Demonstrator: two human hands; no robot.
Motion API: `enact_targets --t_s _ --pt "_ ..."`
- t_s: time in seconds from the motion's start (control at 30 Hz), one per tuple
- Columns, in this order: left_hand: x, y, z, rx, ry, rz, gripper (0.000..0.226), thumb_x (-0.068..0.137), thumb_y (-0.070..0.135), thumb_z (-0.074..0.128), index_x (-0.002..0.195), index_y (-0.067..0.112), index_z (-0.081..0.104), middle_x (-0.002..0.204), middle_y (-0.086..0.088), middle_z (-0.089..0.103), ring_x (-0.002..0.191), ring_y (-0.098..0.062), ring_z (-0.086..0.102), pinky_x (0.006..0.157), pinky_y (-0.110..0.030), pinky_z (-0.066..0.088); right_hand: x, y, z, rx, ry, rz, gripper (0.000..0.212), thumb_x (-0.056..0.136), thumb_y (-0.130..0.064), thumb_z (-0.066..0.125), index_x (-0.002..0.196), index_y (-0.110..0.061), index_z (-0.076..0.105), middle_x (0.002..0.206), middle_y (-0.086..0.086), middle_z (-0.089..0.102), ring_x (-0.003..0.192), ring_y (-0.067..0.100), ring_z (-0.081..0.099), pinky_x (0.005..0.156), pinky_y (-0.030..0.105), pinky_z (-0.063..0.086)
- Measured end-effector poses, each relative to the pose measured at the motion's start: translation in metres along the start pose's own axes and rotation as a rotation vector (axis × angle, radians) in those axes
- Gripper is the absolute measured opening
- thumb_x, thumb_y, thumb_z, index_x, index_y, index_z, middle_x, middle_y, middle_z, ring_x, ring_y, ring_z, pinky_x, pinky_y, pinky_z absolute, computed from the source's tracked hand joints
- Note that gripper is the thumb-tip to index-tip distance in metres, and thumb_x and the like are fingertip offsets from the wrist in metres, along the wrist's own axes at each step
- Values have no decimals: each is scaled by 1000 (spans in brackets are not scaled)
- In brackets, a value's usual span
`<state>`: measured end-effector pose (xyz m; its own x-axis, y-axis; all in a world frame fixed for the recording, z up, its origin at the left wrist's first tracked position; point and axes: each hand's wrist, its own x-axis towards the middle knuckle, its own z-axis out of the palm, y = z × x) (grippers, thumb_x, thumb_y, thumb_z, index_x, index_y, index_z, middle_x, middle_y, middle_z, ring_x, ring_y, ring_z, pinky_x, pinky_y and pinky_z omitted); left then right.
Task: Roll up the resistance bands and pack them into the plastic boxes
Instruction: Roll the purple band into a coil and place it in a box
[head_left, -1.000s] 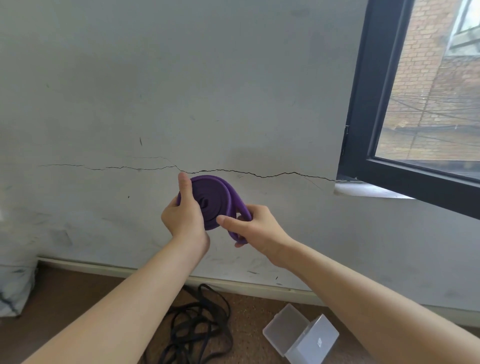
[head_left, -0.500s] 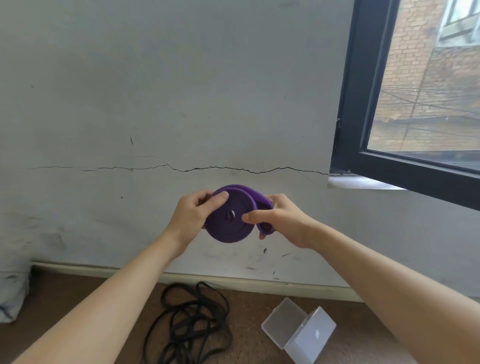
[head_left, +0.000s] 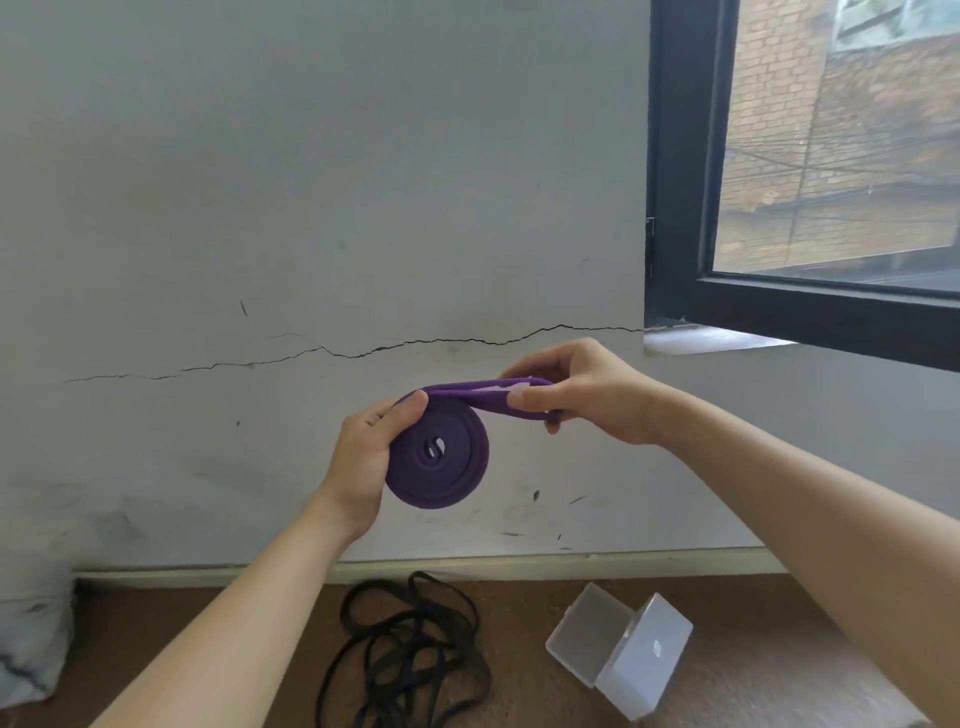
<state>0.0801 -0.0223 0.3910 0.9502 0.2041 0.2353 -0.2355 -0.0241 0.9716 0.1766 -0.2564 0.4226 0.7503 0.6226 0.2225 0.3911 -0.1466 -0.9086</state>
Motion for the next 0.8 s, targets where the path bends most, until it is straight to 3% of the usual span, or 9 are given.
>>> enact_targets --t_s 0.1,0.2,0.4,0.57,0.7,0.8 --pt "0 -1 0 12 -18 -9 45 82 37 66 104 -1 73 91 -15 75 78 -24 70 66 -28 57 1 -3 -3 -88 132 -77 26 82 -16 85 107 -11 77 86 18 72 64 13 59 62 27 55" --pt "0 -3 0 52 -52 -25 39 82 35 67 99 0 74 87 -15 75 77 -26 70 66 -28 58 1 -6 -11 -169 195 -122 31 75 -22 91 103 -17 79 97 22 72 75 16 59 73 35 58" --pt "5 -7 2 26 73 -2 48 85 46 65 101 2 77 97 -18 77 84 -27 72 77 -35 58 -6 -7 -8 -179 -103 33 34 86 -39 78 106 -11 78 78 5 58 66 7 53 64 26 50" --pt "7 -8 4 19 186 12 43 91 46 64 96 6 78 95 -17 77 85 -28 70 79 -41 56 -9 0 8 7 -152 168 55 79 -60 68 104 -13 79 75 5 57 70 16 54 67 30 53" --pt "7 -5 7 -28 262 21 31 99 31 62 98 3 77 90 -13 76 81 -25 69 75 -37 55 -7 8 25 59 -114 196 53 73 -60 74 106 -19 80 81 2 66 76 16 62 71 32 51" --pt "7 -6 8 -58 314 39 34 98 28 64 101 -4 74 91 -15 74 81 -26 67 76 -39 53 -6 12 36 122 -77 221 41 81 -48 78 110 -18 79 85 -3 70 77 14 60 68 31 47"
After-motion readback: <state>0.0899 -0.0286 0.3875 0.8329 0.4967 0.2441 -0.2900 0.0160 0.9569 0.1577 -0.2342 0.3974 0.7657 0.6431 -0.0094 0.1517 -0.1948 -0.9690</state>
